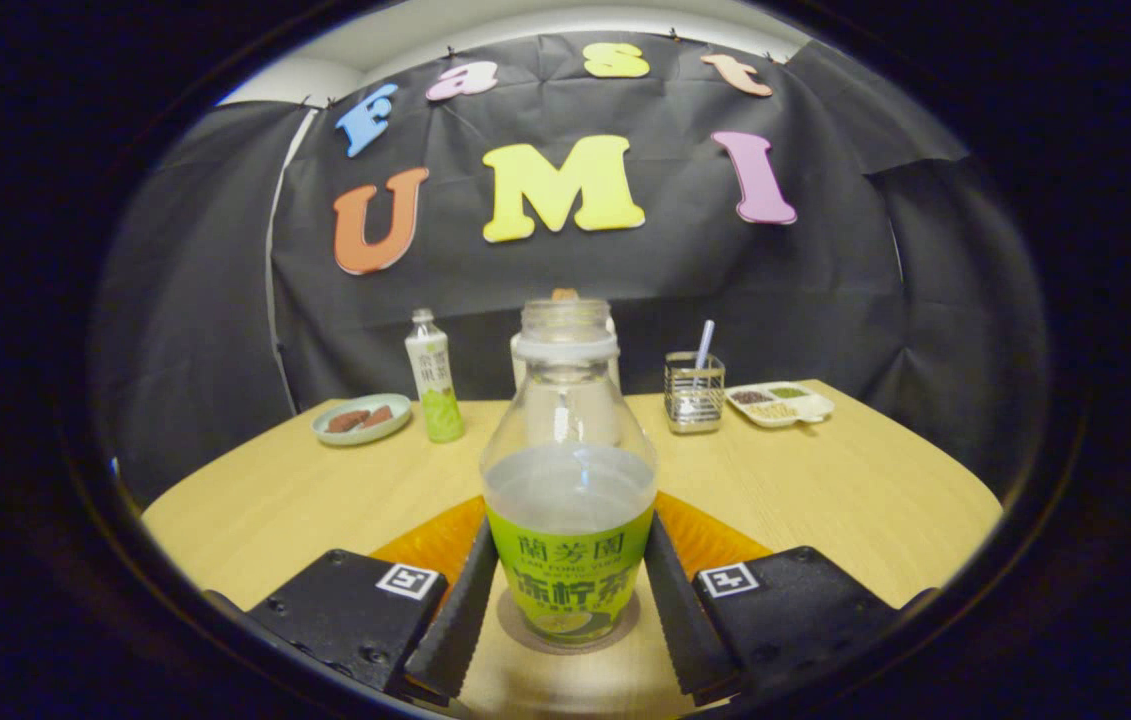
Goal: Take the bottle from table, then pour the juice into the cup, finally place the bottle on the coaster
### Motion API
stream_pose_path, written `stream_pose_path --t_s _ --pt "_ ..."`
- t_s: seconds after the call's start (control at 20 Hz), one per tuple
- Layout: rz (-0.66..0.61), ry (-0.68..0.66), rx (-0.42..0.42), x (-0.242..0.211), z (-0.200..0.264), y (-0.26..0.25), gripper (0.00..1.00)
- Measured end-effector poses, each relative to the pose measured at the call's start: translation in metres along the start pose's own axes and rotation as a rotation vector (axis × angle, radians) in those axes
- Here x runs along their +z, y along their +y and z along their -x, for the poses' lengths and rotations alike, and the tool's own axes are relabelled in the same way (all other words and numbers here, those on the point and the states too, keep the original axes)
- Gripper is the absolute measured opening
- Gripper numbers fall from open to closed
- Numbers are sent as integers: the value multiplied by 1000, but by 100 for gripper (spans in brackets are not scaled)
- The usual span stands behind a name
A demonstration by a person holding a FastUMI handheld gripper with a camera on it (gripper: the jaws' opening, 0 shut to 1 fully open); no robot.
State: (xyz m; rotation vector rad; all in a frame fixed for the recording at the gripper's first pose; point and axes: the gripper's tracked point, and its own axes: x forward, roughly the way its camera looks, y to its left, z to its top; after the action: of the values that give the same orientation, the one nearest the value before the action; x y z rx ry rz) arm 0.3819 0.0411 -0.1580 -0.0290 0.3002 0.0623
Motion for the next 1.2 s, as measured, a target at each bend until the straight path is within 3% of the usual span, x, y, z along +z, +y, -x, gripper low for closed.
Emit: stream_pose_path --t_s 0.25,0.45,0.6,1.2 --pt "52 2 -12 -2 1 3 80" --pt "66 62 32 -14 0 10 84" --pt "61 50 19 -10 6 8 100" --pt "32 -14 -30 13 77 -7 100"
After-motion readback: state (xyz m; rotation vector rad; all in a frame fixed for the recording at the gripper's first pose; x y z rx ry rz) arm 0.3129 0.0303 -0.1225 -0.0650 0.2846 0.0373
